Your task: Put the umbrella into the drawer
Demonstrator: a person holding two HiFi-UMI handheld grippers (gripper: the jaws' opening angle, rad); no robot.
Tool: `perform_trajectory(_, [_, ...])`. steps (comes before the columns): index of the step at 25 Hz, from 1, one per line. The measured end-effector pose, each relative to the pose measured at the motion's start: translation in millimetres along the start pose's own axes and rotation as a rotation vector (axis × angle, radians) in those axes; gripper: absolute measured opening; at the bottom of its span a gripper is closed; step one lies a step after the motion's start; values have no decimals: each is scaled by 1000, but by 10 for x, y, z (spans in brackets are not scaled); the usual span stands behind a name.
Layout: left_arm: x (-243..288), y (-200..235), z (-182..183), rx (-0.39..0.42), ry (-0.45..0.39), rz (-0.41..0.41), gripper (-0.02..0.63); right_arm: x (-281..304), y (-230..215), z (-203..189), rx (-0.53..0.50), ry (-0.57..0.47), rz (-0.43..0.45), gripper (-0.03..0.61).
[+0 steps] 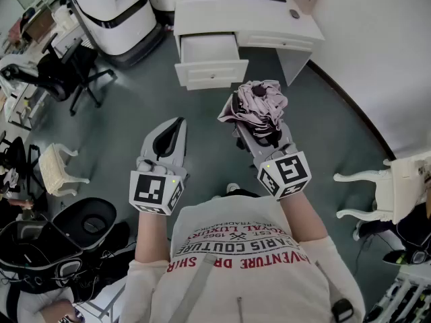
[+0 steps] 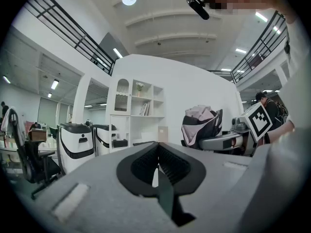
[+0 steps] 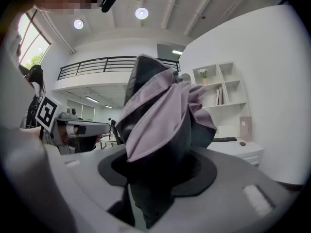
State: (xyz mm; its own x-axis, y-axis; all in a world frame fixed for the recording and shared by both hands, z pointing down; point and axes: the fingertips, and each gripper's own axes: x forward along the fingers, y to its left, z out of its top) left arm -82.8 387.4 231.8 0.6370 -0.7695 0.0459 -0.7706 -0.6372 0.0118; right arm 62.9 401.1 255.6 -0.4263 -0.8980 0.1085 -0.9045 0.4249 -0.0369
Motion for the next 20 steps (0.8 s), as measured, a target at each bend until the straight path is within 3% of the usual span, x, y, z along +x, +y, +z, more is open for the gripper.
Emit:
perform_trajectory(11, [-9,96,50,-10,-30,81,6,1,-39,-25,15,2,20,196])
perform_trajectory(20, [175,202,-196,-18,36,96,6,301,-214,-248,73,26,41,198])
